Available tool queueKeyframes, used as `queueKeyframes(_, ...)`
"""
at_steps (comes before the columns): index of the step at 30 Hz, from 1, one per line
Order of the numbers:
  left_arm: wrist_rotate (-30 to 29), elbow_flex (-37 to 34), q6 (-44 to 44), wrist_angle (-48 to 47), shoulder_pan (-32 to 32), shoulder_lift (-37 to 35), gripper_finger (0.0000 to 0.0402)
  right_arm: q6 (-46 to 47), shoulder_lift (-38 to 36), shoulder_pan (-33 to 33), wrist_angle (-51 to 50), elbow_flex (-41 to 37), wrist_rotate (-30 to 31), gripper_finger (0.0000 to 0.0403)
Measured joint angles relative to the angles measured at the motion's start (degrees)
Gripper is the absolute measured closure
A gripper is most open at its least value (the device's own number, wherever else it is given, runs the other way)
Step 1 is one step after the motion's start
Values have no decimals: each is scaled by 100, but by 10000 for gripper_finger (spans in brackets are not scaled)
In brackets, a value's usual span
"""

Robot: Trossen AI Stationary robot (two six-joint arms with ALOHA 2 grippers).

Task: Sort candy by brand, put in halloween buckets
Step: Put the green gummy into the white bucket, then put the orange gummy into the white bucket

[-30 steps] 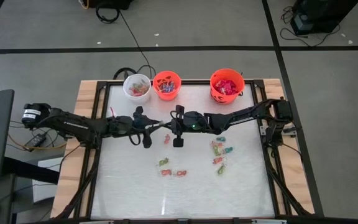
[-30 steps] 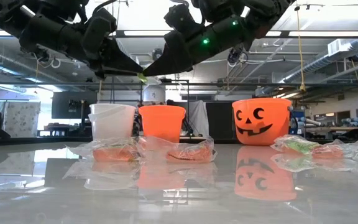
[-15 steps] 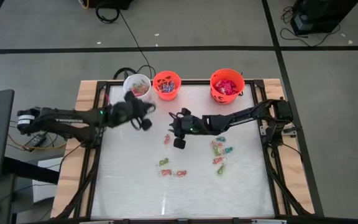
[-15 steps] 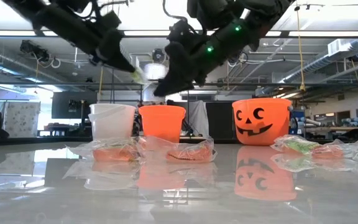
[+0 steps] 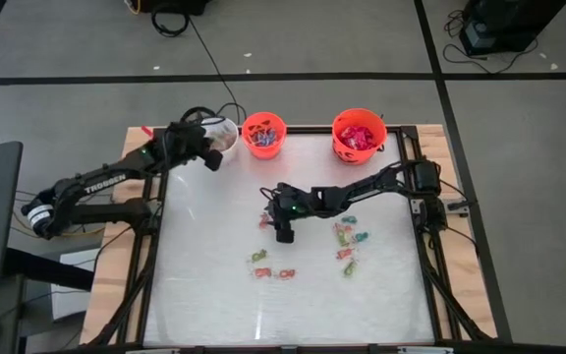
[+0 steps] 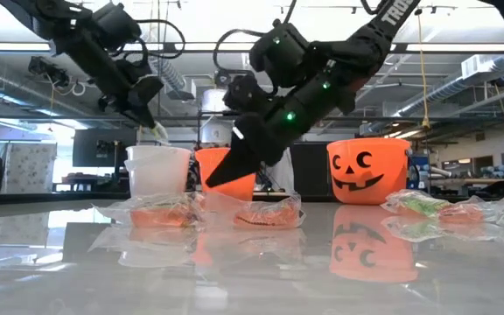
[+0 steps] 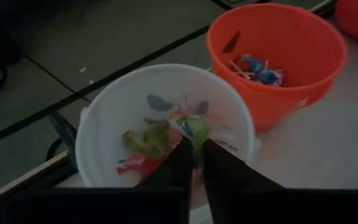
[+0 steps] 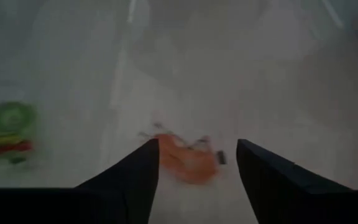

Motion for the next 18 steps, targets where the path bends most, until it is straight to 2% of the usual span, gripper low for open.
queueKeyframes(2,34,0,-32,2,108,24,342,-148,3,0,28,0,-236,170)
queueKeyframes(5,26,0,-20,-2,239,26,301,-229,97,-23,107,2,-241,168)
queueKeyframes(9,56,-4,137,-16,286,-22,251,-231,289,-145,214,0,-273,191)
queueKeyframes(14,637,-6,419,187,-112,-261,236,-136,584,-310,284,16,-622,250)
queueKeyframes(18,1354,-4,517,130,-637,-342,244,-82,582,-345,291,19,-596,343)
